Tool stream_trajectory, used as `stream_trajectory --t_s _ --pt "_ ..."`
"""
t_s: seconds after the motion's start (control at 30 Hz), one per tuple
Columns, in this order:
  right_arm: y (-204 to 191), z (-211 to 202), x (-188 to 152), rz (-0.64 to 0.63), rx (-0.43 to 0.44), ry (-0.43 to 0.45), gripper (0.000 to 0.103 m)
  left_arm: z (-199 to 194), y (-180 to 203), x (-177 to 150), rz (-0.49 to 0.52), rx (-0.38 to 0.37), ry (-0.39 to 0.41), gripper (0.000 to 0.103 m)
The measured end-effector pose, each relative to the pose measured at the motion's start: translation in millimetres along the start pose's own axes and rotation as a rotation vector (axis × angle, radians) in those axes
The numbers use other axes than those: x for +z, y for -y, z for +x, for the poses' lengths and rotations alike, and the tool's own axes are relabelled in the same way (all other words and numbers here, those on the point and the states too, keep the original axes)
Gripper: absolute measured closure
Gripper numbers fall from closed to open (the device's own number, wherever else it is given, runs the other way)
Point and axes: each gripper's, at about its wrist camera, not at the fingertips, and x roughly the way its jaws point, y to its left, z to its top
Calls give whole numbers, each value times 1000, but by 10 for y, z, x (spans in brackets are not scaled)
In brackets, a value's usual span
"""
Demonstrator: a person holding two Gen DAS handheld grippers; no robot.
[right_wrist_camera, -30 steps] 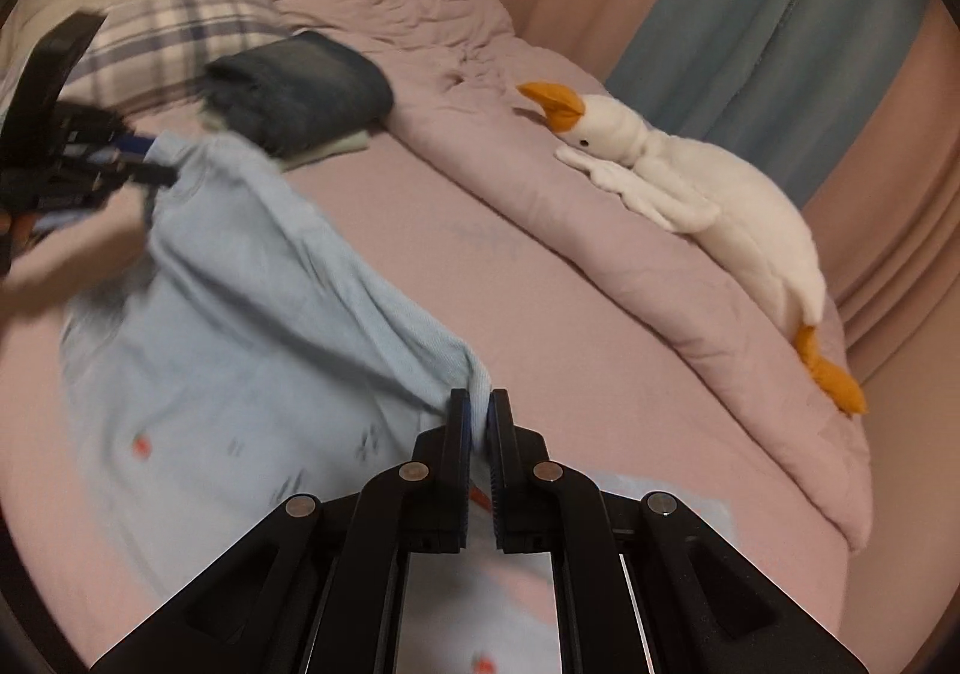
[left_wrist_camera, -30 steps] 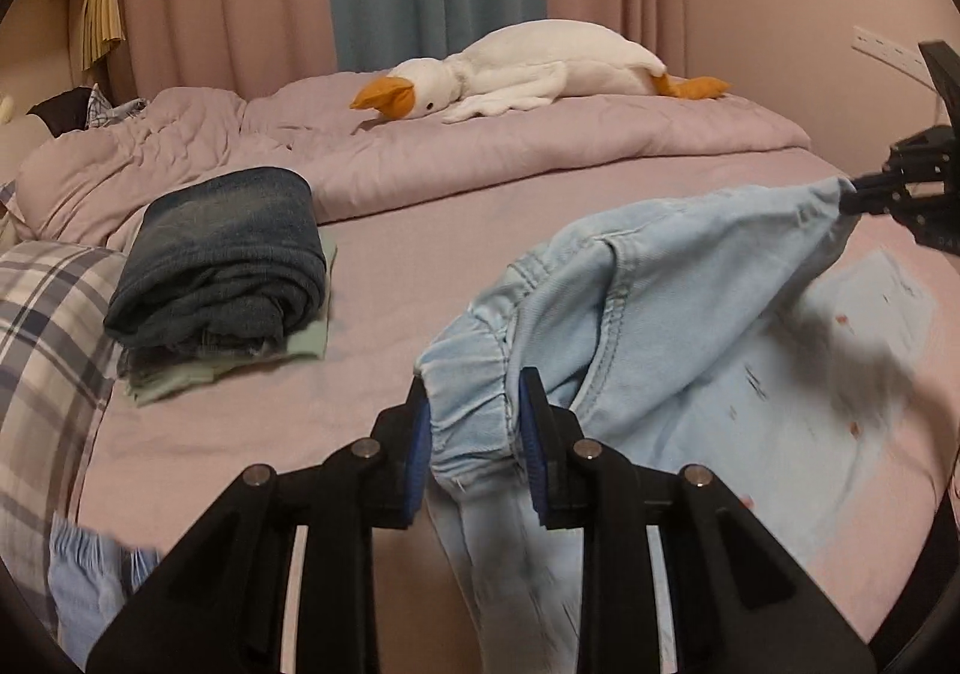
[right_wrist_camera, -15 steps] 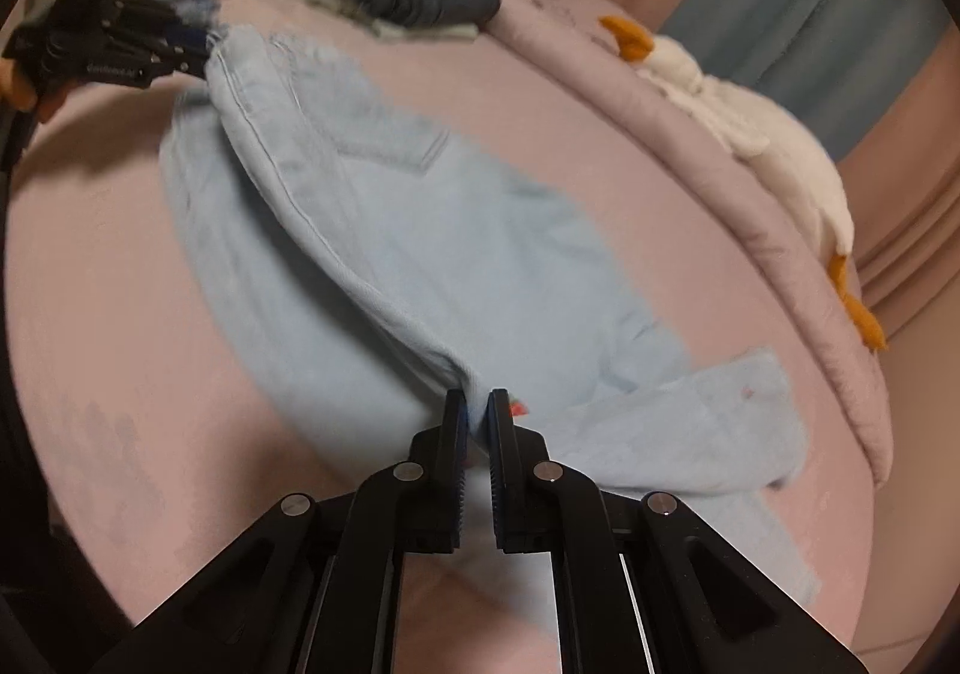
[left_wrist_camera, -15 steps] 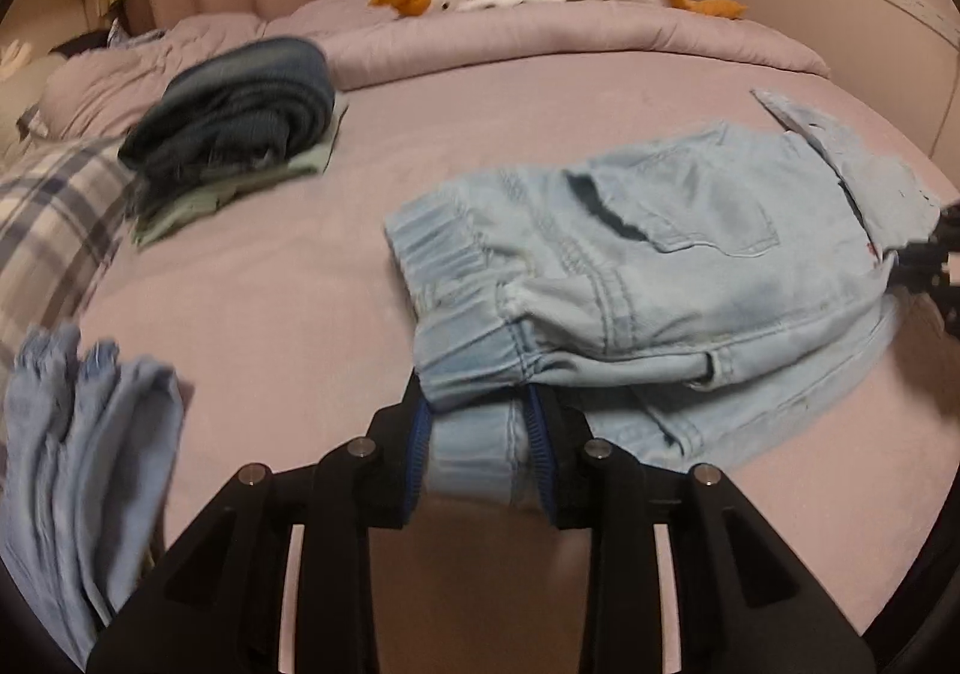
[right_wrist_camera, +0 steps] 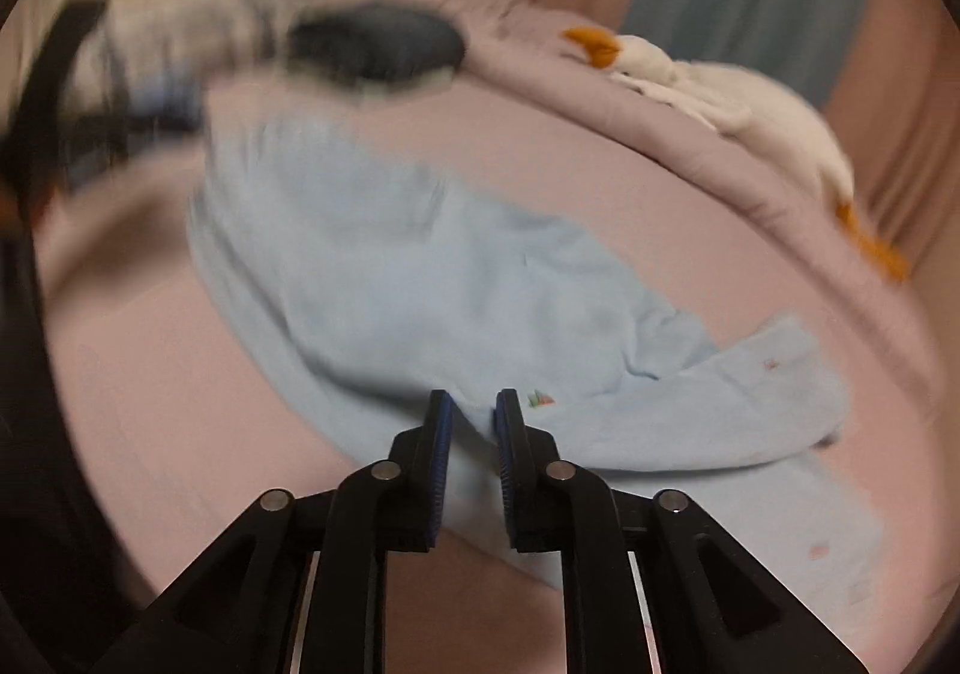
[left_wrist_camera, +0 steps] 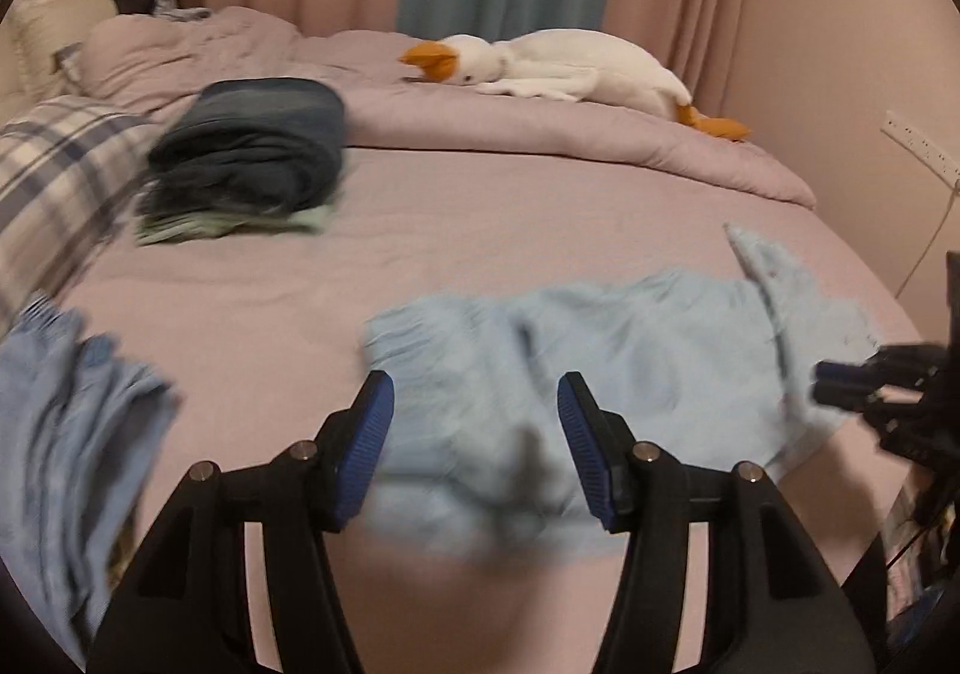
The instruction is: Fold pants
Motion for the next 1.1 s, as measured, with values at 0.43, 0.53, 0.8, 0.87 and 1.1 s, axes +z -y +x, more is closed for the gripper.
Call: stream_trajectory --t_s 0.43,0.53,0.8,0.87,1.1 --pt "-374 496 -306 -36 32 -164 90 486 417 -626 167 18 -162 46" --pt "-65 326 -263 124 152 -150 88 493 350 -597 79 -9 -159 44" --pt "1591 424 187 626 -160 -100 56 522 395 -563 7 -34 -156 32" --pt "1895 657 327 700 -210 -139 56 512 365 -553 -20 -50 -160 32" --pt "2178 1466 467 647 -438 -376 56 504 316 -526 -59 -86 -180 32"
